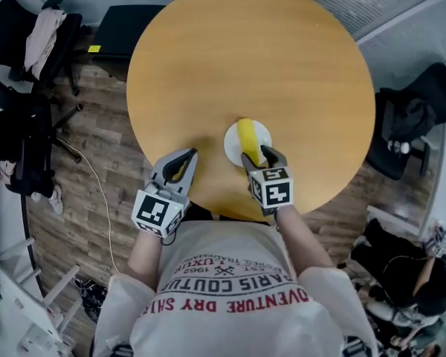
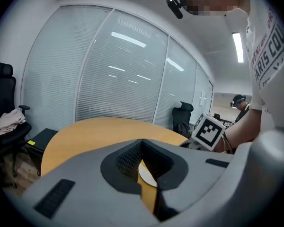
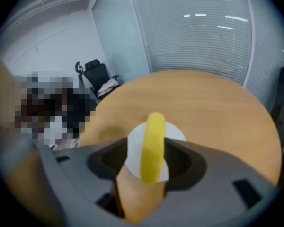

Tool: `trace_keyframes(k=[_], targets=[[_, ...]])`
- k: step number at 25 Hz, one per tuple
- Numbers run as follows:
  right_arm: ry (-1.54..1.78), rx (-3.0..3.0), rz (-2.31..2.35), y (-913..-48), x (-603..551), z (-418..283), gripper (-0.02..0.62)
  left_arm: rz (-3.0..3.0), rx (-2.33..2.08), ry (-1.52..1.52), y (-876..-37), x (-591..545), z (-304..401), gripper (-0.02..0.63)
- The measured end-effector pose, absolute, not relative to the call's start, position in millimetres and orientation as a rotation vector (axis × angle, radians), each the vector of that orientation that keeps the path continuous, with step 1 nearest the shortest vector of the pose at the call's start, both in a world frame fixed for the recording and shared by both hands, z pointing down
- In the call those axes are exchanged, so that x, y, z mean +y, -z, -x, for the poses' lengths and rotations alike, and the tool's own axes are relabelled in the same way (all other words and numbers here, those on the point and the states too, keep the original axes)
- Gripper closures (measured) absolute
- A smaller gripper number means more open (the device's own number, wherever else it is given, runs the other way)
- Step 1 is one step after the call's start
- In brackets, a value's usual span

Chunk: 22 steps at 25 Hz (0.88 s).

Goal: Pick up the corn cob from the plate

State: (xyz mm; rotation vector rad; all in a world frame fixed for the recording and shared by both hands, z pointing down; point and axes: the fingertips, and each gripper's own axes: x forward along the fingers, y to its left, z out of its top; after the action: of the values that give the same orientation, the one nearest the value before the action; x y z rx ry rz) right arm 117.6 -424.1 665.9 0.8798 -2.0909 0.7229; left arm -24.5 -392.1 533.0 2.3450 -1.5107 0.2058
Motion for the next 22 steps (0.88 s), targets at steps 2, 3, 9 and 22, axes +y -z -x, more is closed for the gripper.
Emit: trace_keyframes(k=[2, 3, 9, 22], targets=[[-0.724, -2.058, -0.861, -679.7, -431.5, -116.9, 0.34, -2.325, -1.523, -0.214, -538.3, -389.4, 22.3, 0.574], [-0.722, -2.044, -0.852, -686.3, -434.8, -115.6, 0.333, -2.311, -1.532, -0.218, -541.7, -388.7, 22.6, 0.574], [-0.698, -1.976, -0.76, -718.0, -447.3, -102.1, 0.322, -2.211, -1.597, -0.205, -557.8, -390.9, 30.3, 0.574], [-0.647, -1.916, -0.798, -738.7, -449.2, -95.4, 0.319, -2.186, -1.591, -0.22, -568.1, -390.8, 36.4, 0.574]])
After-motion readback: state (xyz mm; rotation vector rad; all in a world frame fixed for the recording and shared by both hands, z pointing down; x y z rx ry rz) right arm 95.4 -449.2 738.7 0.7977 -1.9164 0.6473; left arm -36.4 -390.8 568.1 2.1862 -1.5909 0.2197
